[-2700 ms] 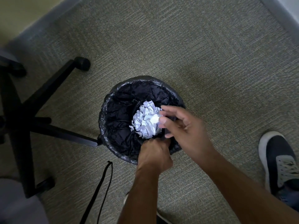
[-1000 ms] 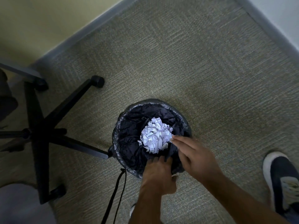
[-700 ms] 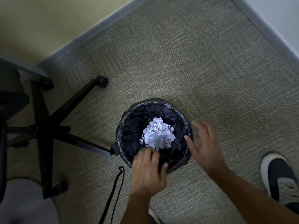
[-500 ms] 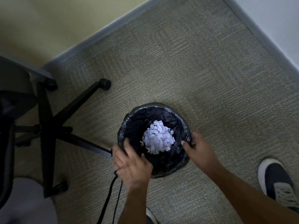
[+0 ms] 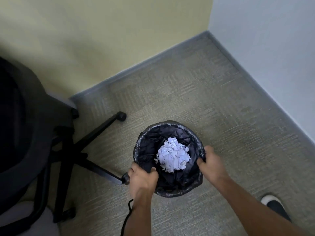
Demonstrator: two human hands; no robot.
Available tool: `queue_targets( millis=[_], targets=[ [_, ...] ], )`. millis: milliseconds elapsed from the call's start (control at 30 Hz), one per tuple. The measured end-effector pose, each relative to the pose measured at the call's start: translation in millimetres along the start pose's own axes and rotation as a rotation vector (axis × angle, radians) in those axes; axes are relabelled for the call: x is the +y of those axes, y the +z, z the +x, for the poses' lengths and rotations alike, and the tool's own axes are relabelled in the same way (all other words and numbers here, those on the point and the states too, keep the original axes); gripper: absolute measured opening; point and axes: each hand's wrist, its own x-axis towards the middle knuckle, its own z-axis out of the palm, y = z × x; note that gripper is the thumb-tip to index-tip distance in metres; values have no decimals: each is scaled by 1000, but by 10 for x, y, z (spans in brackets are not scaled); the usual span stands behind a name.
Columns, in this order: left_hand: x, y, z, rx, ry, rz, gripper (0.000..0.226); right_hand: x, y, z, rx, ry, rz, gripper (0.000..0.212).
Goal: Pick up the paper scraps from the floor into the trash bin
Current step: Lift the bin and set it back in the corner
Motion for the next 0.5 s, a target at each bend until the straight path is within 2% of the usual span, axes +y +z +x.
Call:
queue_targets(
  millis=[267,500],
  targets=[
    [957,-745,-480,97,39,7,80,-844,-908,-283,178,6,20,20],
    [1797,-1708,-1216,149,-5,-21,91,-1627,-1846,-818,248,-33,112,18]
  ],
)
